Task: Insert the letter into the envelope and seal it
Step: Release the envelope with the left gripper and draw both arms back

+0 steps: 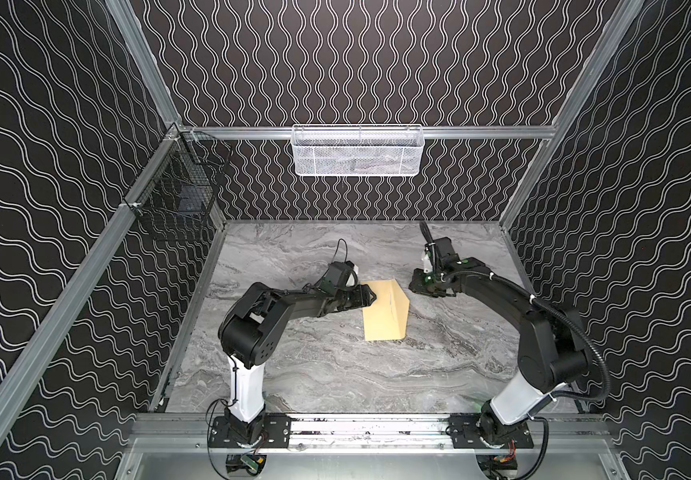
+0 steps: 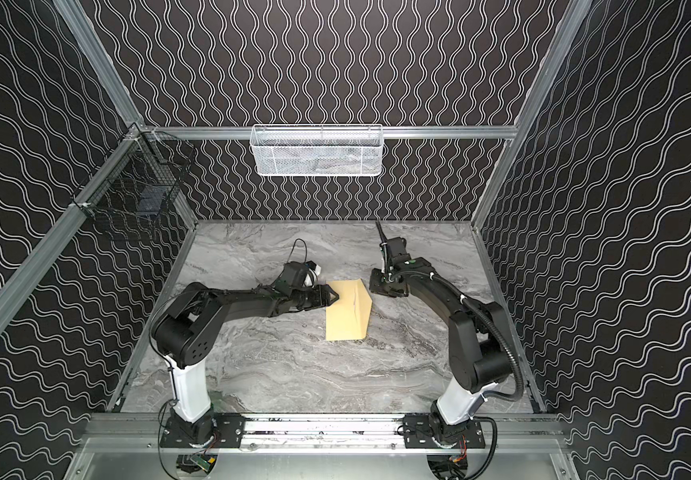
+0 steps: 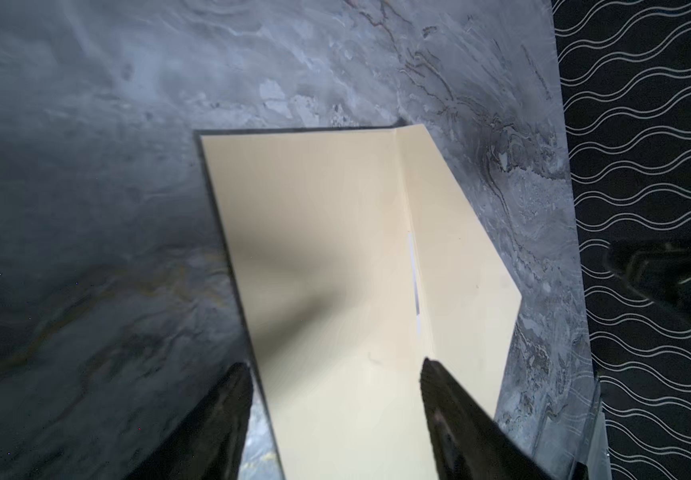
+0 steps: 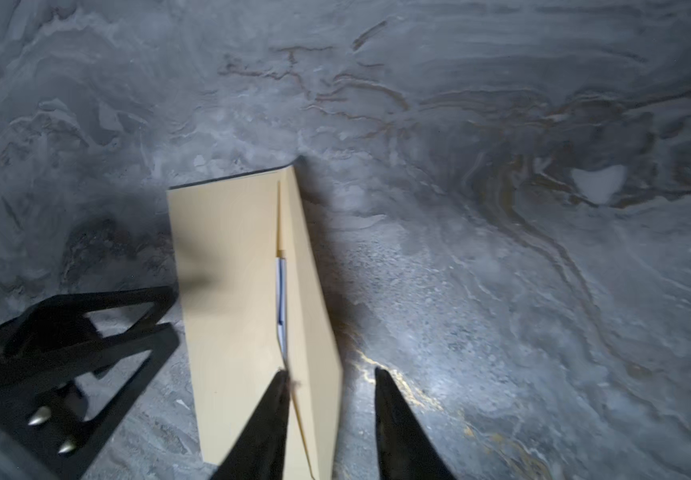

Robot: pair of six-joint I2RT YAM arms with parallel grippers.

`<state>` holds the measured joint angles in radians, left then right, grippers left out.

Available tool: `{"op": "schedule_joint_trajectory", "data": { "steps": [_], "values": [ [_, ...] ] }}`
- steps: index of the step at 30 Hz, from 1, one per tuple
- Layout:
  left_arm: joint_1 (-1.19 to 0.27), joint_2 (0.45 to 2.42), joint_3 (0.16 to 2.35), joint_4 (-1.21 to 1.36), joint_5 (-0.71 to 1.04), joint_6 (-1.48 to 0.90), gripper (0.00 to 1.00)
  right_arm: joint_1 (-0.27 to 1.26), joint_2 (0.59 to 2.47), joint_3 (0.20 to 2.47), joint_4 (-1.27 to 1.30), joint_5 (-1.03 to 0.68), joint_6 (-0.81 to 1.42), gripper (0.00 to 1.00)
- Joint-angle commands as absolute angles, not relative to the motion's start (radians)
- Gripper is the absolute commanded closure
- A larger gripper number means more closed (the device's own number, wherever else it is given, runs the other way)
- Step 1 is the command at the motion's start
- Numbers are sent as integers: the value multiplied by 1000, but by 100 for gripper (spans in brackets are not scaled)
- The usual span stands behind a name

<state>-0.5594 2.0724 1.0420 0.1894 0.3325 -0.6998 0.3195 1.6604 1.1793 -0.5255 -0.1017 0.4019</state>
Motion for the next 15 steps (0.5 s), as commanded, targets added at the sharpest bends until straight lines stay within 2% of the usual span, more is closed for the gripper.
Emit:
{"op": "schedule_joint_trajectory", "data": {
  "steps": [1,5,7,9,12,15],
  "values": [
    [-532,2028,1030,155,316,-679,29,281,1611,1128,-526,-119,369,52],
    [-504,1961,1017,102,317,-663,28,244,1530,1048,-485,-162,336,33],
    [-493,1893,1003,67,308,-649,27,238,1456,1004,-455,-184,309,19],
    [-489,1811,1007,-31,251,-620,24,239,1365,922,-414,-208,288,9],
    [-479,1692,1060,-261,90,-547,18,236,1230,860,-396,-204,275,2],
    [-464,1578,1105,-464,-31,-450,14,235,1094,811,-389,-202,276,2]
  ]
}}
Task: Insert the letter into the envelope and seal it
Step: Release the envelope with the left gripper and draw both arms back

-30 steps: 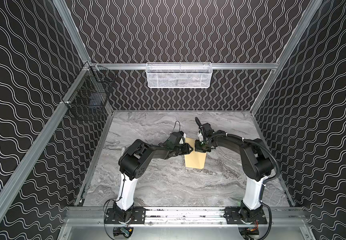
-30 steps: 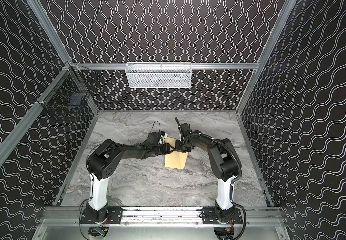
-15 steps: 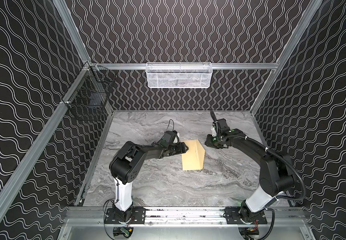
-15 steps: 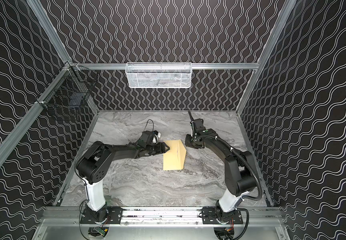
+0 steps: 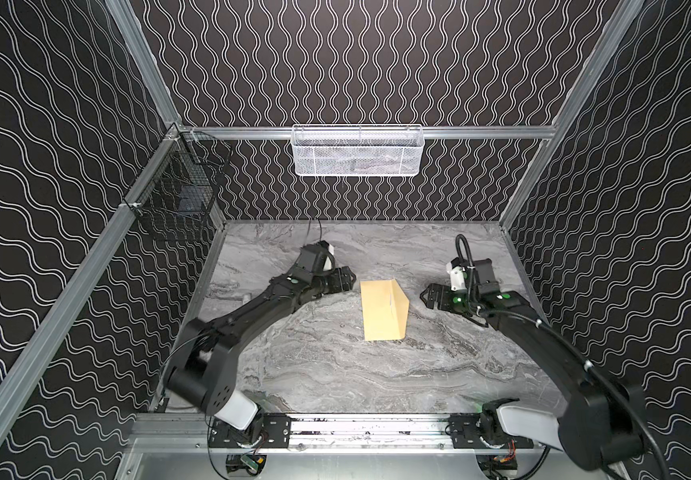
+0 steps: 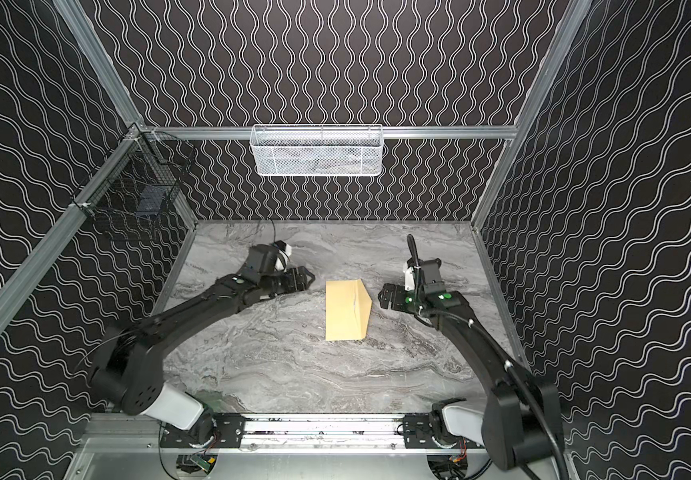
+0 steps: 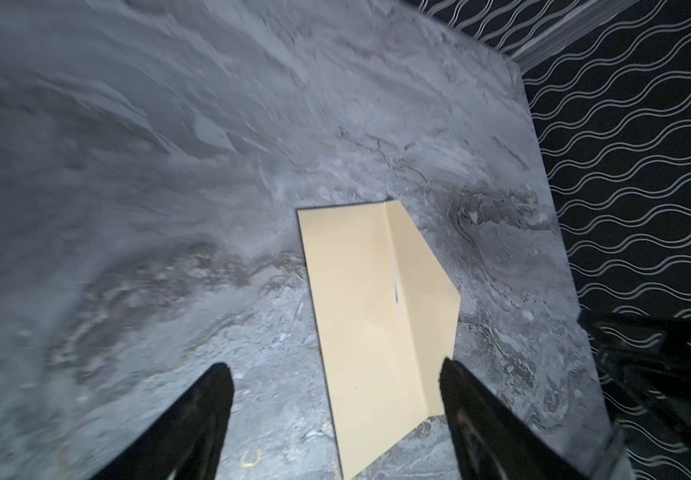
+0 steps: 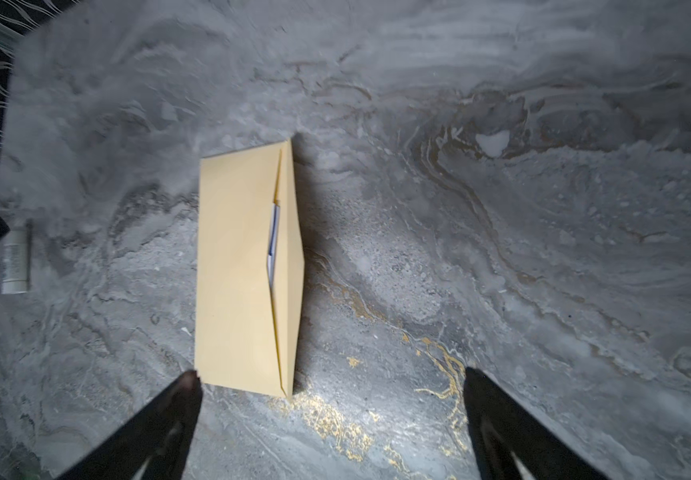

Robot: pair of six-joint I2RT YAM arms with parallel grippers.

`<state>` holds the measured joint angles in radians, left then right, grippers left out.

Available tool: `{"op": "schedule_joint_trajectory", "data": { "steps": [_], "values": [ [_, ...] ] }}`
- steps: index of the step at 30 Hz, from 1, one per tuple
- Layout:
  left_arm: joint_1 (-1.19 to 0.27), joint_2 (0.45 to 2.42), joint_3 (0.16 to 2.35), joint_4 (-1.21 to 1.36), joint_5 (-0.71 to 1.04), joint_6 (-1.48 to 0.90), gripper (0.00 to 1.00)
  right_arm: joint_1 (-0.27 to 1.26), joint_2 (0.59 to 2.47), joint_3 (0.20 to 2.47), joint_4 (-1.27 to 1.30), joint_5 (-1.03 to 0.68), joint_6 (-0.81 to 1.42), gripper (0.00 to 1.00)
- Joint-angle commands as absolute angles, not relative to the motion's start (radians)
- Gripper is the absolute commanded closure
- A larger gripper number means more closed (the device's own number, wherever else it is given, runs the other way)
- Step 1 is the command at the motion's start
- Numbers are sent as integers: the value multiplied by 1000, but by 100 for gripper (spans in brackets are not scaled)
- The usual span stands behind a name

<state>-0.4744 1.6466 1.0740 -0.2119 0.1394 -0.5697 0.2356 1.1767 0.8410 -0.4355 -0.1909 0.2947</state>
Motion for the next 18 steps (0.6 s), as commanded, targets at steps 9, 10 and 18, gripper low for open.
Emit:
{"op": "schedule_joint_trajectory", "data": {
  "steps": [9,10,18],
  "values": [
    [-418,1362,1193,-975,-307,-286,7,235,889,724,-358,-272,340,1],
    [-415,1352,1196,-1017,-328,-298,6,235,890,724,-357,-288,341,1],
    [-218,1296,1172,-1118,-271,-306,1,235,898,715,-342,-399,352,1]
  ]
}}
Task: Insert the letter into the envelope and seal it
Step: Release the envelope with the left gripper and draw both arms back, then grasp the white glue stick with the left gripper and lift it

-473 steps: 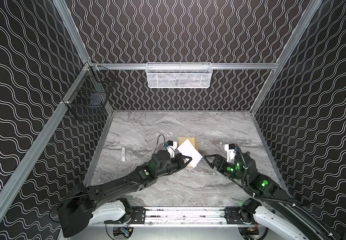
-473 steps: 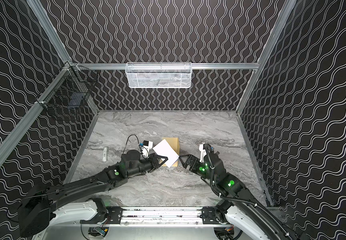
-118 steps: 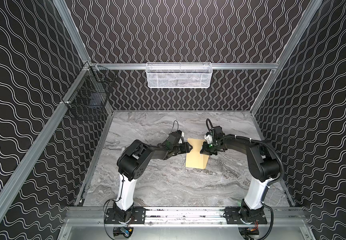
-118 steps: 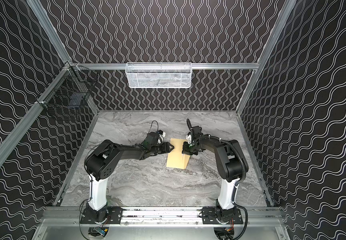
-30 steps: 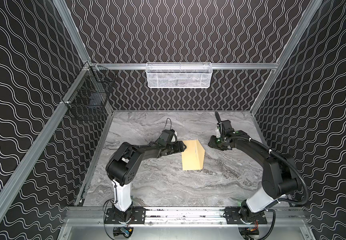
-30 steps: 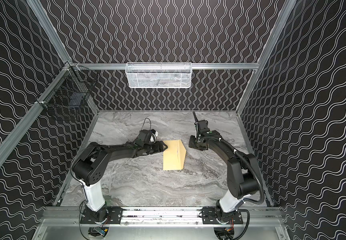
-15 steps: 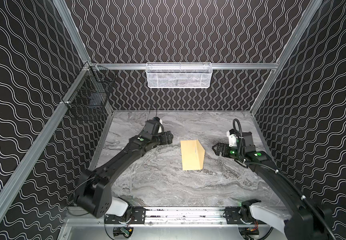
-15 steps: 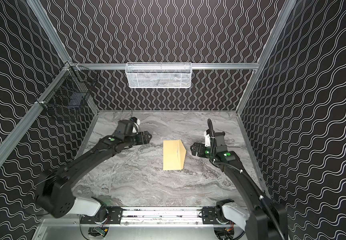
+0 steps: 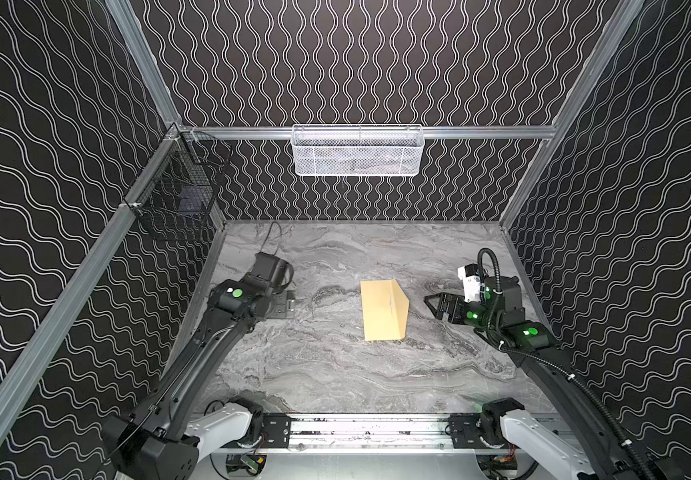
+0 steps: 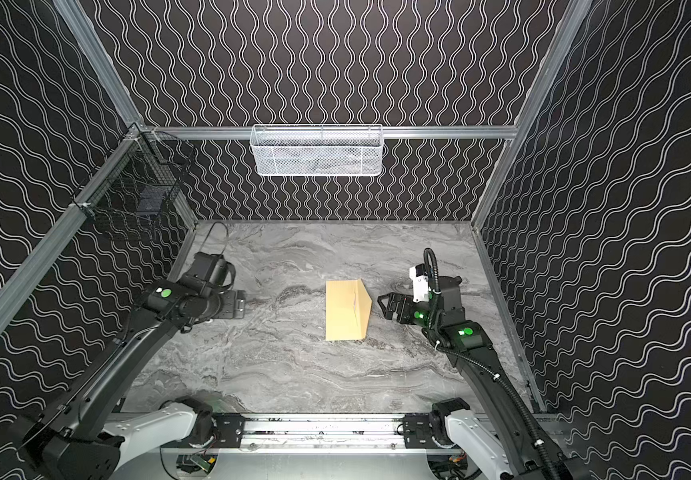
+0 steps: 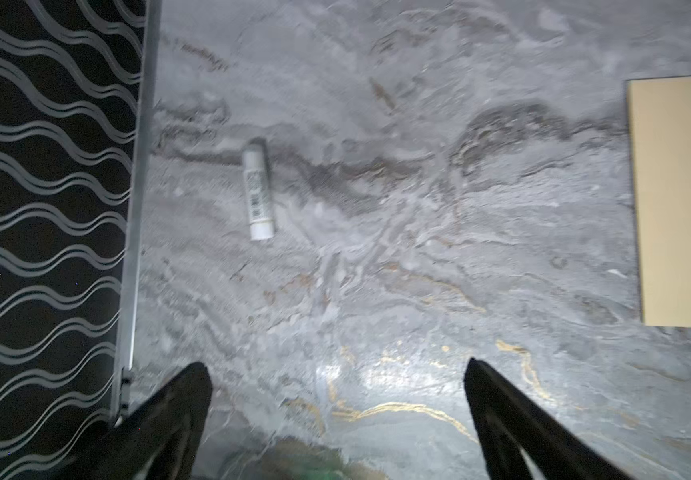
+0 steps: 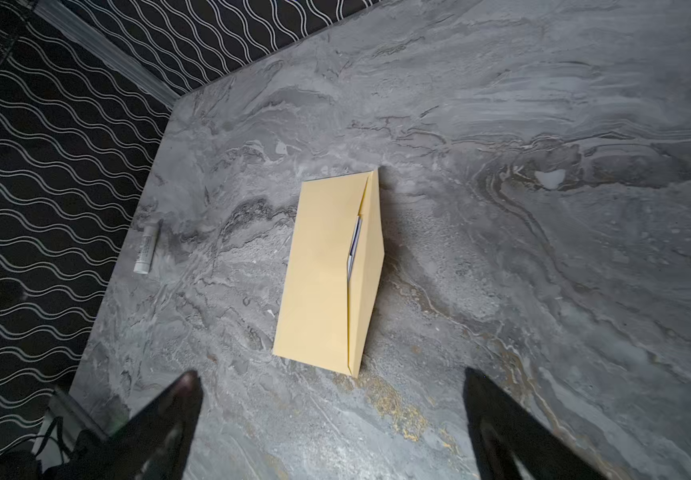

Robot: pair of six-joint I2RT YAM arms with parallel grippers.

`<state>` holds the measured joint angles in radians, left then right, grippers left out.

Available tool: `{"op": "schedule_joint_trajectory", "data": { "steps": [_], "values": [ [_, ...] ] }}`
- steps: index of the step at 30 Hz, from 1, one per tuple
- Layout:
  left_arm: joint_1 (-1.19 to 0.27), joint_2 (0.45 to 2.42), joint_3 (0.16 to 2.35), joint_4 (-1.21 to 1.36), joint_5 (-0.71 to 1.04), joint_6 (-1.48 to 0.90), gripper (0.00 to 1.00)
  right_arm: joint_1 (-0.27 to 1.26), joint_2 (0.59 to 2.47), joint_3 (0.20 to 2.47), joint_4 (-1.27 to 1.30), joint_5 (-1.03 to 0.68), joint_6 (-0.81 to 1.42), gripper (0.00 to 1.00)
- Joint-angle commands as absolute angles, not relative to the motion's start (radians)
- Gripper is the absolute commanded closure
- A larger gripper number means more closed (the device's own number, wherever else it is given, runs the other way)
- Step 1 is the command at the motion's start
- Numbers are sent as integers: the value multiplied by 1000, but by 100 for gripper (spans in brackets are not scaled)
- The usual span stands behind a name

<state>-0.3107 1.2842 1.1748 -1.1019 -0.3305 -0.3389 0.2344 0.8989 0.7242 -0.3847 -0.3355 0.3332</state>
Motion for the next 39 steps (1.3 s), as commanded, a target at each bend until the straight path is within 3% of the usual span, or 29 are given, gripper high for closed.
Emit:
{"op": "schedule_joint_trajectory", "data": {
  "steps": [1,4,6,12,18,31,39],
  "values": [
    [-165,1310,1169,-1094,-237,-292,1,235,898,711,-335,-413,355,1],
    [1,1413,1160,-1000,-183,-226,2,235,900,702,-319,-449,375,1],
    [82,1531,1185,-967,-163,-189,7,235,900,688,-293,-475,396,1],
    [155,1724,1227,-832,-114,-185,23,236,925,652,-221,-555,451,1],
    [178,1875,1249,-763,-59,-147,45,239,946,665,-216,-587,463,2],
    [188,2060,1280,-710,-86,-118,57,251,959,673,-210,-591,480,1],
    [187,2085,1257,-704,-88,-117,69,254,967,681,-224,-577,476,1]
  ]
}}
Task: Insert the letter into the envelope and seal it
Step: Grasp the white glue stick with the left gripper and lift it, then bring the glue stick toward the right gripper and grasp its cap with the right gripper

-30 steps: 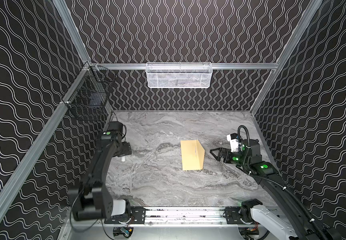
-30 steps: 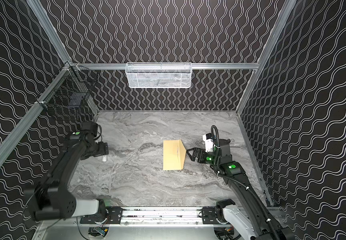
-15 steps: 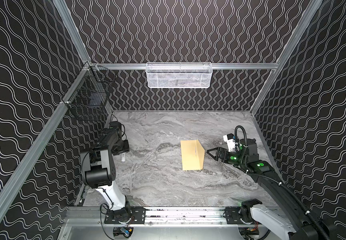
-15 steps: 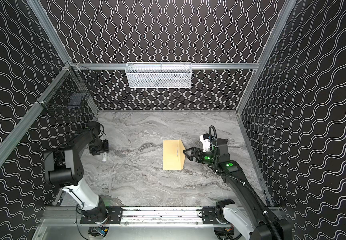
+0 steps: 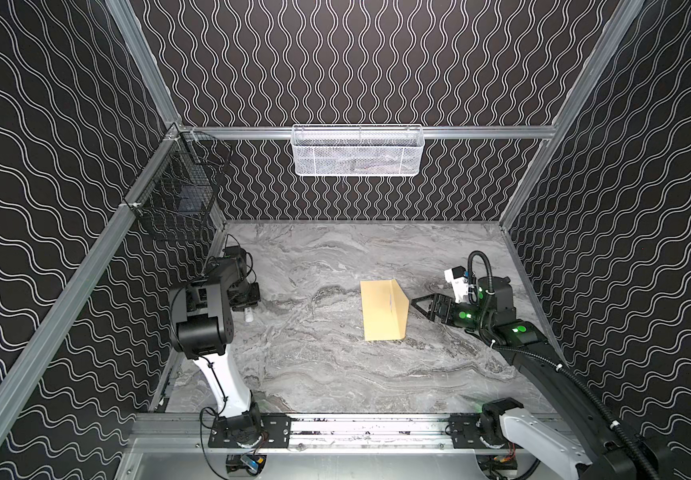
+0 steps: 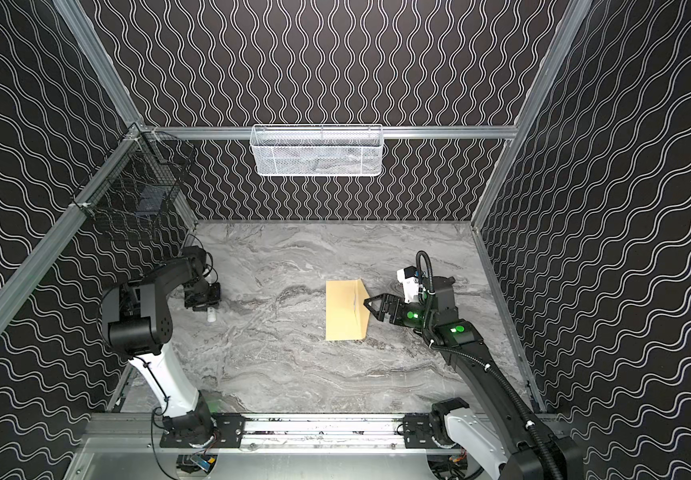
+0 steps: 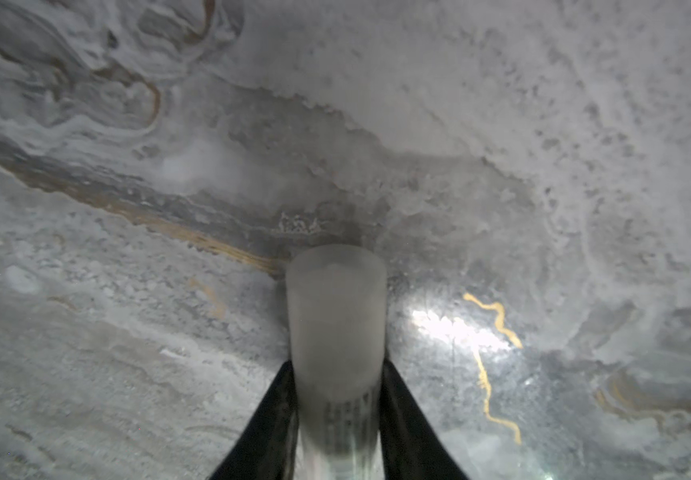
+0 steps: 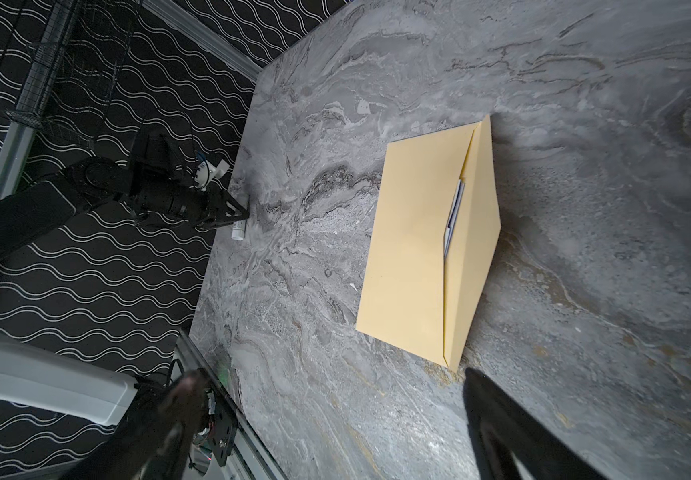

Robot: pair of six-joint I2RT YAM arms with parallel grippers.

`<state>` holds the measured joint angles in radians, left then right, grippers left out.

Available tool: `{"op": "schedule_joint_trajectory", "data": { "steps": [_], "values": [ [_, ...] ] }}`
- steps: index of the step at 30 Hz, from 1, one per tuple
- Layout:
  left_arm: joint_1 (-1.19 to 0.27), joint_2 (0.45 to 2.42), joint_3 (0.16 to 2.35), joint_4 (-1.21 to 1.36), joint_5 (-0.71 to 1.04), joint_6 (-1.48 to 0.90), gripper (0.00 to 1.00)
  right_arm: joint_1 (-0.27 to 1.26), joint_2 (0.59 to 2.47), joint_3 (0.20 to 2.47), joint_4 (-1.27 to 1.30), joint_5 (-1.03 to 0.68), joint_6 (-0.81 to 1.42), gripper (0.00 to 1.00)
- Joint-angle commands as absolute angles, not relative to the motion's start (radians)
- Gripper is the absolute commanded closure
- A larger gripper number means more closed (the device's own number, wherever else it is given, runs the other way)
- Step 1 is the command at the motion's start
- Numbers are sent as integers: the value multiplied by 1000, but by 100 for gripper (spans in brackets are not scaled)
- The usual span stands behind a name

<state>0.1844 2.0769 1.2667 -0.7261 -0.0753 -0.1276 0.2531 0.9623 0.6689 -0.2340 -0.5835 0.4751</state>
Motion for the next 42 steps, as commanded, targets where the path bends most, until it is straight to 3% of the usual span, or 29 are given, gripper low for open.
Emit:
{"op": "schedule_joint_trajectory", "data": {
  "steps": [1,9,14,20,27,31,42],
  "values": [
    [187,2087,1255,-703,-86,-117,72,254,969,684,-224,-574,473,1],
    [167,2052,1216,-690,-51,-104,89,254,1009,709,-244,-560,477,1],
    [69,1951,1194,-667,-3,-68,100,251,1045,748,-304,-514,483,1],
    [-213,1707,1124,-569,120,30,100,200,1063,838,-386,-560,483,1],
    [-484,1523,1081,-472,277,49,100,156,1077,916,-384,-782,428,1],
    [-627,1523,1110,-470,326,35,100,173,1070,868,-264,-897,458,2],
    [-782,1602,1155,-414,384,-3,100,368,1109,798,-160,-765,495,12]
  ]
}}
